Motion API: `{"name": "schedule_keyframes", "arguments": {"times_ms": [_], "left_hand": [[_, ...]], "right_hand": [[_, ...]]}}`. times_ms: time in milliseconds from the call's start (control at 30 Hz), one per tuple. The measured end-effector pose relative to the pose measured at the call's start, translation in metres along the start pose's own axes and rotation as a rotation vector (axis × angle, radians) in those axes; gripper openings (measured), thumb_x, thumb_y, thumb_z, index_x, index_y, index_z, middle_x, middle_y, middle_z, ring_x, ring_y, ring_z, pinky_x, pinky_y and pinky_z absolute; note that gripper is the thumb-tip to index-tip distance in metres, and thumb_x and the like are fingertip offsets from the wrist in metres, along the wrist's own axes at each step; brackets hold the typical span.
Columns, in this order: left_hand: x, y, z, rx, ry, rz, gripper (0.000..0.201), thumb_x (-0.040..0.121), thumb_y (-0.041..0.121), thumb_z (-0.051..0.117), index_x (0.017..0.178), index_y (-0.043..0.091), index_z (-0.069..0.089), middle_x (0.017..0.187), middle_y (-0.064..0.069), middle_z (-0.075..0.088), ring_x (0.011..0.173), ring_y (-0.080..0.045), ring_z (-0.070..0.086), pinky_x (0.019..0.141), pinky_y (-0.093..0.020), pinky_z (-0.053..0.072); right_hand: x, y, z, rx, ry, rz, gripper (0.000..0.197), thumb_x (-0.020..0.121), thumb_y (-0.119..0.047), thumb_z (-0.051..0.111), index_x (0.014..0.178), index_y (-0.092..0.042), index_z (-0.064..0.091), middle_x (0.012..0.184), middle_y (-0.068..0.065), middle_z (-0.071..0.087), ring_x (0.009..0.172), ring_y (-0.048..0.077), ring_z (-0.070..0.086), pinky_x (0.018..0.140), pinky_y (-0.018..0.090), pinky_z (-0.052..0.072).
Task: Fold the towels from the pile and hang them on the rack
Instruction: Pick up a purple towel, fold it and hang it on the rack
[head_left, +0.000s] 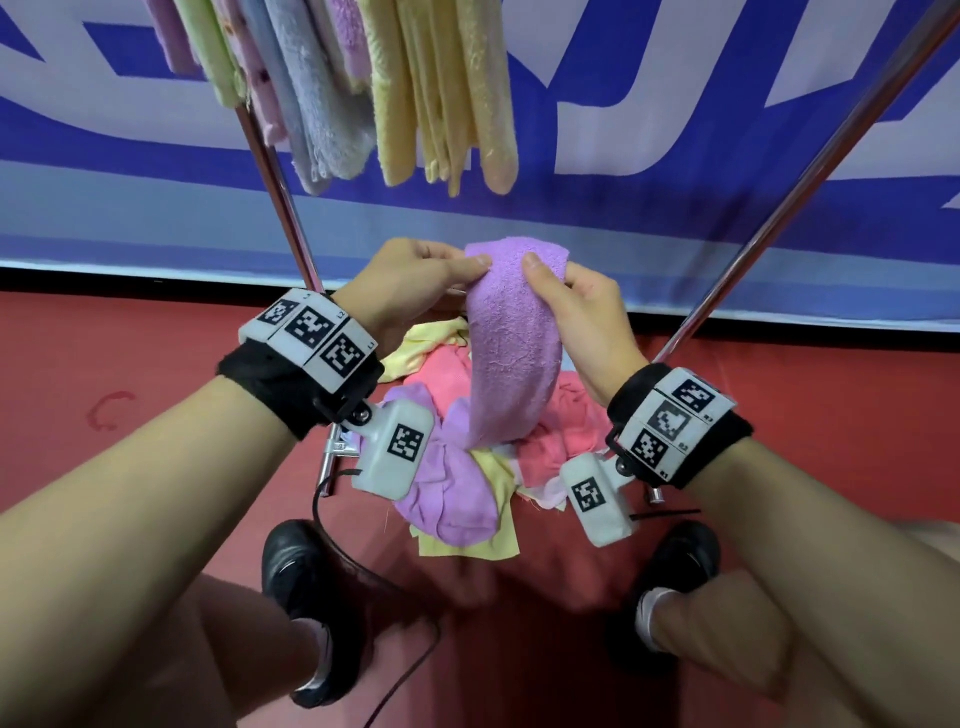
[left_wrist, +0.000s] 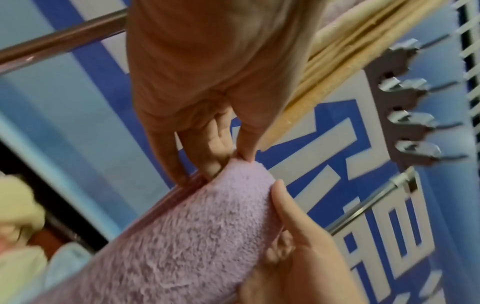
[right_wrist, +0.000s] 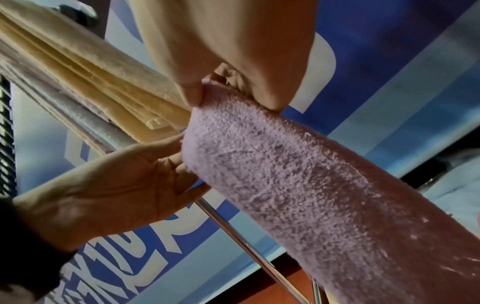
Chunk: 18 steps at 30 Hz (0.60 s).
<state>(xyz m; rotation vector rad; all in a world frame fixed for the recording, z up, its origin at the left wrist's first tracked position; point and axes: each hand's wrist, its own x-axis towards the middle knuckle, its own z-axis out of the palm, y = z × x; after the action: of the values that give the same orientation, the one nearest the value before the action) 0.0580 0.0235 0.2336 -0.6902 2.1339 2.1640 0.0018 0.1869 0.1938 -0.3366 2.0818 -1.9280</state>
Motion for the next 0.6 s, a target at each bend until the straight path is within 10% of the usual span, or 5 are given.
{"name": "schedule_keyframes", "arguments": {"times_ms": [367, 600], "left_hand": [[-0.001, -0.004, -0.004, -0.399, -0.263, -0.137, 0.042, 0.102, 0.002, 0.04, 0.136, 0.015, 0.058, 0.109, 0.001, 0.072, 0.083, -0.008, 0.073, 0.071, -0.019, 0.059], [0.007, -0.02, 0.009, -0.124, 0.009, -0.023, 0.007, 0.086, 0.017, 0.074, 0.091, 0.018, 0.07, 0.088, -0.008, 0.065, 0.076, -0.021, 0.057, 0.062, -0.028, 0.049]], "right_hand": [[0.009, -0.003, -0.007, 0.001, -0.077, -0.026, 0.076, 0.078, -0.063, 0.073, 0.098, 0.01, 0.065, 0.113, 0.036, 0.062, 0.087, 0.019, 0.059, 0.096, 0.066, 0.049], [0.009, 0.005, -0.006, -0.032, -0.108, -0.024, 0.107, 0.059, -0.085, 0.074, 0.095, 0.015, 0.06, 0.106, 0.039, 0.065, 0.081, 0.021, 0.056, 0.082, 0.059, 0.053]]}}
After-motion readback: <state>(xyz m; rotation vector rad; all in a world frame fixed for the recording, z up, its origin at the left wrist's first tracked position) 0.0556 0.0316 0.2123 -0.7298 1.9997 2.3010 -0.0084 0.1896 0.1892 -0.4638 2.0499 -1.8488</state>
